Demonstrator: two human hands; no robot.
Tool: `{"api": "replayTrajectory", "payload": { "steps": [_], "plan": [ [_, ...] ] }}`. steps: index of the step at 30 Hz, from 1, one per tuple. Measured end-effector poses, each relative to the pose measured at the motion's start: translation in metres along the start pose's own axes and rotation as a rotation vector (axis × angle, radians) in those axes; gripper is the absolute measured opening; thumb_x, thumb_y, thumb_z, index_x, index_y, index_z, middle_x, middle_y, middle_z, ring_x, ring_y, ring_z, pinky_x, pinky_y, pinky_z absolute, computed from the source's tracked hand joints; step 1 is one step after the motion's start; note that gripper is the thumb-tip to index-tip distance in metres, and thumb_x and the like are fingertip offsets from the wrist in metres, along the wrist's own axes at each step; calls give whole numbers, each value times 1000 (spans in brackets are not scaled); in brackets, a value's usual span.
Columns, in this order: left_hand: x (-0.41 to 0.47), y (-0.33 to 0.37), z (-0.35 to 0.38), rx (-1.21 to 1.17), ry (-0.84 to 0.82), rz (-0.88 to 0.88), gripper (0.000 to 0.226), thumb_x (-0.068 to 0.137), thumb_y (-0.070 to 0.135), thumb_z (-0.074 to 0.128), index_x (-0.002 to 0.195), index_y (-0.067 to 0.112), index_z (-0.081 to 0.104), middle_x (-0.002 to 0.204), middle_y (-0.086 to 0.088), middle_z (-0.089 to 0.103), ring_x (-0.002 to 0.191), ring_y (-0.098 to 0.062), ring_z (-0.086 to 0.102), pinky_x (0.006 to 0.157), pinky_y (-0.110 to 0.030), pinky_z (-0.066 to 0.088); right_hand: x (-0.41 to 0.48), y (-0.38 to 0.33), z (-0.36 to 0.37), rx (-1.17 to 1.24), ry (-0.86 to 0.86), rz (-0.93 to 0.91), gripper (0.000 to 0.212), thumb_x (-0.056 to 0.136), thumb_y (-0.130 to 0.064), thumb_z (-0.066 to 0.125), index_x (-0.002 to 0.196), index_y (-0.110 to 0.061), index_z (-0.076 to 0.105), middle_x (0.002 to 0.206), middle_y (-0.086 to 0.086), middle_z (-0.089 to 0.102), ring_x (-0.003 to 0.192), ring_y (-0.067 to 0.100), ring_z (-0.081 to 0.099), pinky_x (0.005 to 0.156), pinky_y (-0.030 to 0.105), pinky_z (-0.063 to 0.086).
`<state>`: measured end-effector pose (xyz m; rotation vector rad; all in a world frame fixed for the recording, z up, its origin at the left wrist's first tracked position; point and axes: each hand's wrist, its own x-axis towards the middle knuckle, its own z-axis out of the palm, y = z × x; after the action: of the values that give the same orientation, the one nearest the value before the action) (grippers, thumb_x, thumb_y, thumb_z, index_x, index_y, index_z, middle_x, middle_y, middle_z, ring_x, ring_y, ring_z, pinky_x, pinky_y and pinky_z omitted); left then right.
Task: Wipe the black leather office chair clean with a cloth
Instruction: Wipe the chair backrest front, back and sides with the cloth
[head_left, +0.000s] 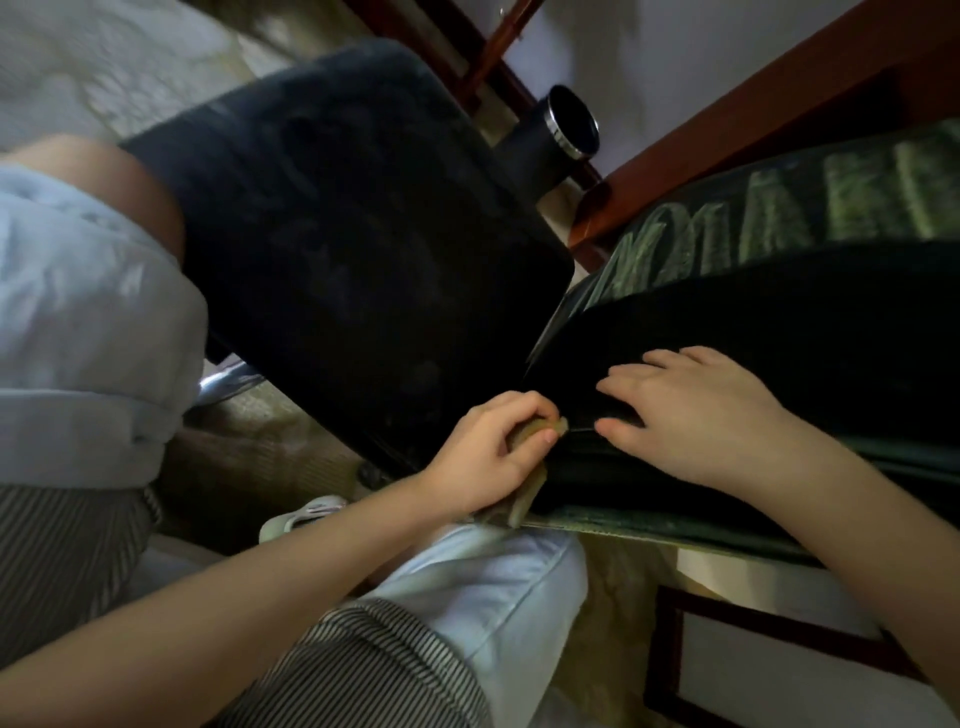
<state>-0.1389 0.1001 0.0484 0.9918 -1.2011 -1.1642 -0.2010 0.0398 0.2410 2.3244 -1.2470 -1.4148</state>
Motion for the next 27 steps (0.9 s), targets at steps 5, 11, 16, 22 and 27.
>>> {"api": "replayTrajectory", "payload": {
  "steps": [5, 11, 16, 22, 27],
  "plan": [
    [20, 46, 3, 133, -27, 280, 24, 87, 29, 57, 103, 15, 67, 103, 1, 63, 94, -11, 62, 83, -34, 52, -43, 11, -4, -48, 61, 98, 62, 93, -57, 37, 147, -35, 17, 155, -12, 18, 143, 13, 15, 113, 33, 16],
    [56, 94, 18, 214, -78, 554, 21, 84, 16, 66, 104, 12, 68, 102, -3, 64, 94, -12, 62, 83, -33, 52, -89, 22, -3, -103, 157, 232, 69, 92, -58, 39, 148, -31, 10, 156, -10, 14, 143, 12, 13, 114, 31, 15],
    [41, 70, 9, 192, -89, 512, 23, 89, 23, 57, 105, 9, 67, 105, -3, 61, 96, -13, 61, 86, -31, 50, -102, 24, 17, -164, 277, 244, 85, 78, -57, 63, 147, -22, 28, 151, 4, 32, 139, 26, 30, 111, 40, 18],
    [0, -10, -17, 259, -78, 160, 25, 91, 27, 56, 110, 14, 65, 105, 8, 59, 96, -4, 58, 87, -26, 48, -88, 29, 43, -174, 500, 238, 84, 46, -43, 89, 116, -3, 65, 113, 21, 65, 105, 43, 61, 90, 57, 44],
    [-5, 2, -2, 193, 14, -62, 10, 91, 18, 58, 94, 28, 57, 96, 3, 60, 88, -8, 56, 78, -21, 40, -94, 30, 47, -138, 593, 206, 73, 56, -36, 86, 118, -4, 64, 116, 19, 64, 109, 39, 60, 94, 53, 43]
  ]
}}
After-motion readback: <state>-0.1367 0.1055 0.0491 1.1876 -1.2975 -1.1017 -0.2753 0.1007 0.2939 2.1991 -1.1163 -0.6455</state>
